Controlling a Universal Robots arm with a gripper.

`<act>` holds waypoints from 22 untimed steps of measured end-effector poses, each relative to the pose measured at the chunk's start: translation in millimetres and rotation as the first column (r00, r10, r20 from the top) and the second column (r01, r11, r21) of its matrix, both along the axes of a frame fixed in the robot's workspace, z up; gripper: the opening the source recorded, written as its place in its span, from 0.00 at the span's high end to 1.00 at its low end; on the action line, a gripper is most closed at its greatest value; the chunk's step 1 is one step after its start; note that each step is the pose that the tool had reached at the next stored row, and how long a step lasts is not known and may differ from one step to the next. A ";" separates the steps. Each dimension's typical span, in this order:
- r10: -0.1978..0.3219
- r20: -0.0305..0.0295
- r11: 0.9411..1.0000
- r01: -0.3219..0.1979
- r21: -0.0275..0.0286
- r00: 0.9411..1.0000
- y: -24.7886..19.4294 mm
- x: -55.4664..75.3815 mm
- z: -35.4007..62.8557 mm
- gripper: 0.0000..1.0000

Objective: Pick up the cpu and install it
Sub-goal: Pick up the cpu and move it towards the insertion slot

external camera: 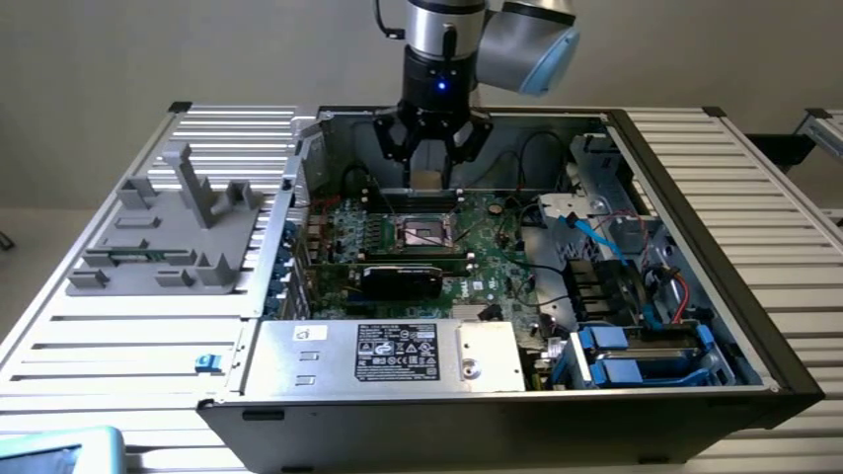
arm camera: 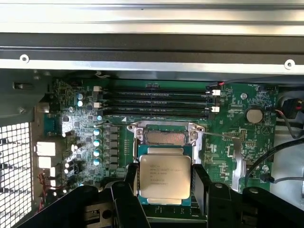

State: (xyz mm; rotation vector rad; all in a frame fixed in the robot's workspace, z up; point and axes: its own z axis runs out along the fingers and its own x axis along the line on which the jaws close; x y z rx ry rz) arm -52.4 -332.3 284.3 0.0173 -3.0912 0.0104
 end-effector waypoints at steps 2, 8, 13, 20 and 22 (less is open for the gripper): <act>0.000 0.000 1.000 0.000 0.001 1.000 0.0 0.8 -1.7 0.45; 0.000 0.001 1.000 0.000 0.008 1.000 0.1 5.1 -6.9 0.45; 0.000 0.001 1.000 0.000 0.012 1.000 0.9 7.0 -10.9 0.45; 0.000 0.001 1.000 0.000 0.012 1.000 1.1 7.0 -11.4 0.45; 0.000 0.001 1.000 0.000 0.012 1.000 1.1 7.0 -11.4 0.45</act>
